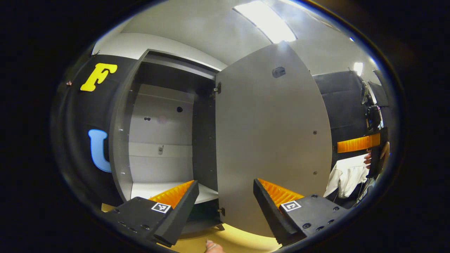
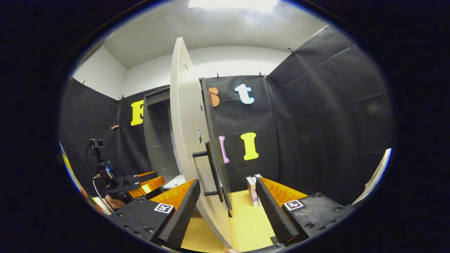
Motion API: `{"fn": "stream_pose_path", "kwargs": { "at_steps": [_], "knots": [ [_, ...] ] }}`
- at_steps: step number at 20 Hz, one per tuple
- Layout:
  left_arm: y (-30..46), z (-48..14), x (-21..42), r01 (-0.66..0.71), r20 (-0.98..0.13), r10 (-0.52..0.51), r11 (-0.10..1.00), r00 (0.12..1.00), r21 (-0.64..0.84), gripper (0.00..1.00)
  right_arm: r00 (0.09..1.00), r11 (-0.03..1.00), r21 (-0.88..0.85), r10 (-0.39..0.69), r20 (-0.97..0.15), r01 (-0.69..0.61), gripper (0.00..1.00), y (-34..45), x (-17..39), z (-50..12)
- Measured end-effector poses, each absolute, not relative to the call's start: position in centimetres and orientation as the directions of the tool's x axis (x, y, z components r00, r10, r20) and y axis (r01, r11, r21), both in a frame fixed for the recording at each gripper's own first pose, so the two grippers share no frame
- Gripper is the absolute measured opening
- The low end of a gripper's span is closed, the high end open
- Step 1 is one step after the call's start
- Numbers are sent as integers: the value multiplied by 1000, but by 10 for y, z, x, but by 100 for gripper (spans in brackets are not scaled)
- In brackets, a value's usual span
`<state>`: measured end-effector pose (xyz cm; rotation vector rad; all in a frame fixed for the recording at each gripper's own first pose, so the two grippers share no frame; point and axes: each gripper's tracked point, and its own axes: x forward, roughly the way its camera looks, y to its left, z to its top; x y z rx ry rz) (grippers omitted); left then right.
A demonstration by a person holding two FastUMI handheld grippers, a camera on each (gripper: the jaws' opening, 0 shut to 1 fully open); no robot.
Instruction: Open the cabinet door with the right hand, grasp the bottle in the cabinet with the left hand and place it on the coaster, then close the cabinet door with the right hand.
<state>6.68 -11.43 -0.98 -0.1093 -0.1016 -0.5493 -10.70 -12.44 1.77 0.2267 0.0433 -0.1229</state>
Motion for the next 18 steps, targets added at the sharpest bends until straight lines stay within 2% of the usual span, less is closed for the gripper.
{"fn": "stream_pose_path", "kwargs": {
  "at_steps": [6, 10, 12, 13, 18],
  "knots": [
    [-74, -23, 55, 371, 62, -367, 926, 928, -71, 98, 996, 978, 207, 42, -83, -24, 97, -114, -69, 9],
    [-52, -35, 46, 302, 25, -301, 950, 953, -85, 98, 992, 969, 239, 82, -101, -56, 97, -108, -61, 3],
    [-44, -42, 46, 284, 9, -285, 954, 959, -99, 98, 990, 966, 248, 95, -107, -66, 100, -98, -59, 2],
    [-41, -44, 47, 282, 4, -283, 953, 959, -107, 98, 989, 967, 244, 102, -108, -73, 97, -91, -58, 4],
    [-26, -47, 52, 305, 0, -307, 946, 952, -109, 98, 978, 958, 250, 173, -120, -139, 97, -38, -48, 2]
  ]
}}
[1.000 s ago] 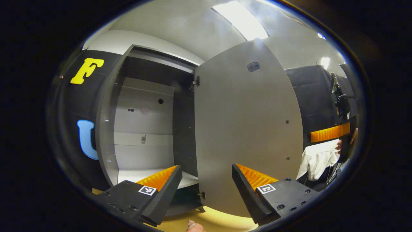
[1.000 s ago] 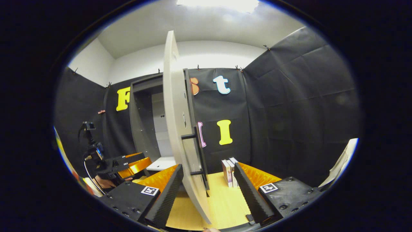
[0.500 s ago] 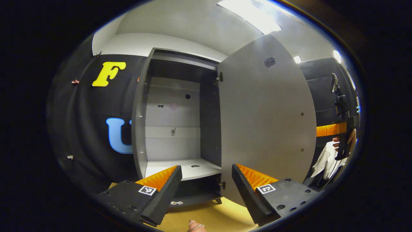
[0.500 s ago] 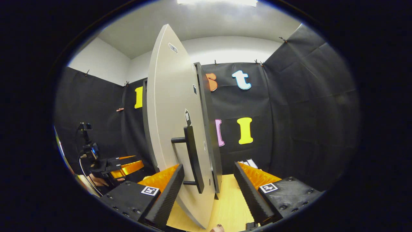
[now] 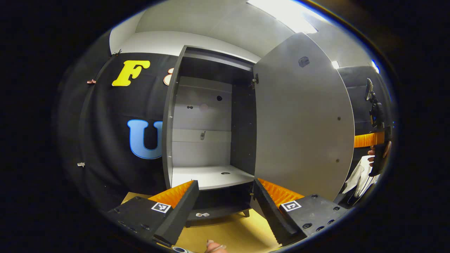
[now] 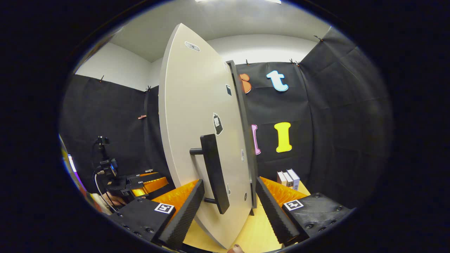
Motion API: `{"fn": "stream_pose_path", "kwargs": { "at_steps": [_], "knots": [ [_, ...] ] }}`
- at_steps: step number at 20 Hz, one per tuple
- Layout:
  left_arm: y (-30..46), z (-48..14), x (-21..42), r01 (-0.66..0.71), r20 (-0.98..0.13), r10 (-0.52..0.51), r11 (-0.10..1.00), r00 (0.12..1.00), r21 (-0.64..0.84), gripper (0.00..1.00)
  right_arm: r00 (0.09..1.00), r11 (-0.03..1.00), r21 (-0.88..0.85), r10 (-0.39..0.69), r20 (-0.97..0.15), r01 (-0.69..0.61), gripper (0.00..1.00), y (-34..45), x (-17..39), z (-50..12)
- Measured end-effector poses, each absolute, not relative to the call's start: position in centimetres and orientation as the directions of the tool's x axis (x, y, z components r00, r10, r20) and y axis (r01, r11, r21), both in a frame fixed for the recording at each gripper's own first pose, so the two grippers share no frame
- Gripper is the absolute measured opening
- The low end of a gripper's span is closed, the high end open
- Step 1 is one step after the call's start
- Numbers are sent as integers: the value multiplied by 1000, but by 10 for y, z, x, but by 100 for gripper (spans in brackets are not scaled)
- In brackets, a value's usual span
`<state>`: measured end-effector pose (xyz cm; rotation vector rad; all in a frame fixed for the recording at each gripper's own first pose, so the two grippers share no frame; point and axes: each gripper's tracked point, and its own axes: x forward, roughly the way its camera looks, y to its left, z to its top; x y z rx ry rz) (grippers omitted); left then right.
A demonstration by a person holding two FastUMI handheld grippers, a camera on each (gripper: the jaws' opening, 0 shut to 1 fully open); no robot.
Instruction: Open the cabinet door with the right hand, grasp the bottle in the cabinet with the left hand and place it on the coaster, then close the cabinet door with the right hand.
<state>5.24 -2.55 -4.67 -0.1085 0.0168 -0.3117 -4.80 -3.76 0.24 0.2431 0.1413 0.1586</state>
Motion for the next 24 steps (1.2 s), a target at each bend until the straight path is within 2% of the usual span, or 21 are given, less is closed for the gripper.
{"fn": "stream_pose_path", "kwargs": {
  "at_steps": [7, 12, 17, 20, 24],
  "knots": [
    [22, -49, 55, 332, 4, -333, 939, 943, -90, 98, 964, 942, 266, 241, -114, -204, 97, 41, -15, -2],
    [64, -52, 55, 300, 1, -301, 952, 954, -66, 98, 943, 921, 288, 306, -126, -261, 97, 102, 16, -18],
    [93, -45, 50, 247, 20, -246, 968, 969, -42, 97, 932, 915, 269, 341, -123, -300, 99, 120, 22, -18],
    [95, -44, 48, 209, 23, -208, 977, 978, -49, 98, 942, 934, 232, 308, -135, -272, 99, 103, 26, -23],
    [85, -40, 48, 193, 34, -191, 979, 981, -62, 98, 971, 967, 187, 199, -134, -173, 99, 64, 34, -28]
  ]
}}
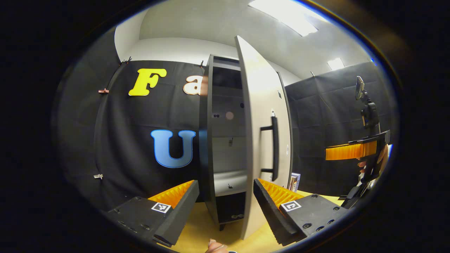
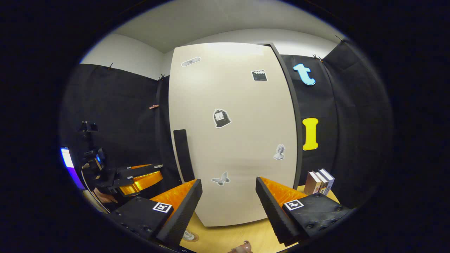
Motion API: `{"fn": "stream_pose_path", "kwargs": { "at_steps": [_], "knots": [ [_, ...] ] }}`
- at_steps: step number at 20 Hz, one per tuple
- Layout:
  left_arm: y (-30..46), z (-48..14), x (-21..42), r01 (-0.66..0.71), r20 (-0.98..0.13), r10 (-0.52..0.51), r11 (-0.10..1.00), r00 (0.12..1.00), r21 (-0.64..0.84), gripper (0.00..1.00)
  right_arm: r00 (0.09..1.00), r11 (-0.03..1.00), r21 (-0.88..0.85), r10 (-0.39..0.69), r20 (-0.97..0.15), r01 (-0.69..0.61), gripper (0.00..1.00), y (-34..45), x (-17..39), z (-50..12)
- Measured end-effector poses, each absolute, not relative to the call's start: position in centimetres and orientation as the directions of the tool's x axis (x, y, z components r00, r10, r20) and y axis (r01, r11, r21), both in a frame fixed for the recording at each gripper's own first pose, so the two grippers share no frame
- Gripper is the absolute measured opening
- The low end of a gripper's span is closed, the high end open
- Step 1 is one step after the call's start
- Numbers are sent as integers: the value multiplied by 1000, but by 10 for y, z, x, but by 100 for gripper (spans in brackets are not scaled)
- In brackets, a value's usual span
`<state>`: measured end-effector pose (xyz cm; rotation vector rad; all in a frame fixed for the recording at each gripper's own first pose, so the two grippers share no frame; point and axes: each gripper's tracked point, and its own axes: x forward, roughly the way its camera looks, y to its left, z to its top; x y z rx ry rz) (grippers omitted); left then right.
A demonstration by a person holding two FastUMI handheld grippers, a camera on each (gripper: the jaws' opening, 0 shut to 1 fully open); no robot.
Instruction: Open the cabinet door with the right hand, grasp the bottle in the cabinet with the left hand and place it on the coaster, then close the cabinet door with the right hand.
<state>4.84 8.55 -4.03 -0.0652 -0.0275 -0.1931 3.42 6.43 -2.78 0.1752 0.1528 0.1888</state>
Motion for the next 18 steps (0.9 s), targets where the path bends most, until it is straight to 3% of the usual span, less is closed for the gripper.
{"fn": "stream_pose_path", "kwargs": {
  "at_steps": [4, 14, 18],
  "knots": [
    [65, -35, 50, 191, 37, -189, 980, 981, -62, 99, 990, 987, 124, 116, -85, -105, 99, 34, 40, -22],
    [29, -26, 57, 190, 46, -188, 980, 981, -63, 98, 997, 998, -8, 67, -26, -67, 98, 7, 34, -21],
    [22, -24, 57, 191, 48, -188, 980, 981, -63, 98, 997, 999, 4, 46, -61, -46, 97, -2, 32, -28]
  ]
}}
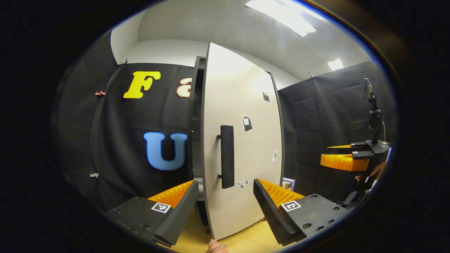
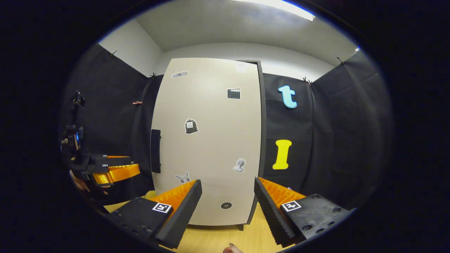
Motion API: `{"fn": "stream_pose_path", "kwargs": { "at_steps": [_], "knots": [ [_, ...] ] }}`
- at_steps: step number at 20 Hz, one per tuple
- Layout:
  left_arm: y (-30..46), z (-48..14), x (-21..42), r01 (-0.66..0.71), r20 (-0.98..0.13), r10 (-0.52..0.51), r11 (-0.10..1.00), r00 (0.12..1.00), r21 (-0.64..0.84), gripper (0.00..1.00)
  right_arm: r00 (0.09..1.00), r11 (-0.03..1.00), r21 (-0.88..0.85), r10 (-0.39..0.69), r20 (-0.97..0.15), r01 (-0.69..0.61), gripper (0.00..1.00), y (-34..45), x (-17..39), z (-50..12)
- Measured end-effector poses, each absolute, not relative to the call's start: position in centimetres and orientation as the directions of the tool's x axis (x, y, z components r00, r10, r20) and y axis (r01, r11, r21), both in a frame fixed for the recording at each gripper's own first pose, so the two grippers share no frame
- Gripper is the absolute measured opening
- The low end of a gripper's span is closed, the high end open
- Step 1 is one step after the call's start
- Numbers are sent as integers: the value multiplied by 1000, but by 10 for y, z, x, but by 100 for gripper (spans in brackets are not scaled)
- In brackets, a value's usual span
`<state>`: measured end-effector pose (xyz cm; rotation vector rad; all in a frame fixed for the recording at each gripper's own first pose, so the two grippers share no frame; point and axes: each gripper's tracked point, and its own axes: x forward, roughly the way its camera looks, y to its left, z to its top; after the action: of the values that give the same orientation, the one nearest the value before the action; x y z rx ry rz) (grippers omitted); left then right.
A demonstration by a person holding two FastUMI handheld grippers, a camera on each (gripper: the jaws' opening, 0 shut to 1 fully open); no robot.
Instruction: Open the cabinet door with the right hand, grasp the bottle in the cabinet with the left hand and place it on the coaster, then close the cabinet door with the right hand.
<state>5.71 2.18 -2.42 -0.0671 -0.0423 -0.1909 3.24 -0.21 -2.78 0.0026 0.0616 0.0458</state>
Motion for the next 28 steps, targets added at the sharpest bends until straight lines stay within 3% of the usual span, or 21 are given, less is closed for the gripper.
{"fn": "stream_pose_path", "kwargs": {
  "at_steps": [14, 17, 28],
  "knots": [
    [7, -32, 58, 229, 23, -228, 971, 973, -63, 98, 995, 1000, -2, -25, -101, 25, 98, -13, 27, -33],
    [6, -33, 56, 235, 21, -234, 970, 972, -54, 98, 996, 1000, -16, -9, -85, 7, 91, -7, 28, -30],
    [9, -33, 57, 229, 16, -229, 971, 973, -74, 98, 999, 1000, -5, -1, -52, 0, 97, -5, 27, -21]
  ]
}}
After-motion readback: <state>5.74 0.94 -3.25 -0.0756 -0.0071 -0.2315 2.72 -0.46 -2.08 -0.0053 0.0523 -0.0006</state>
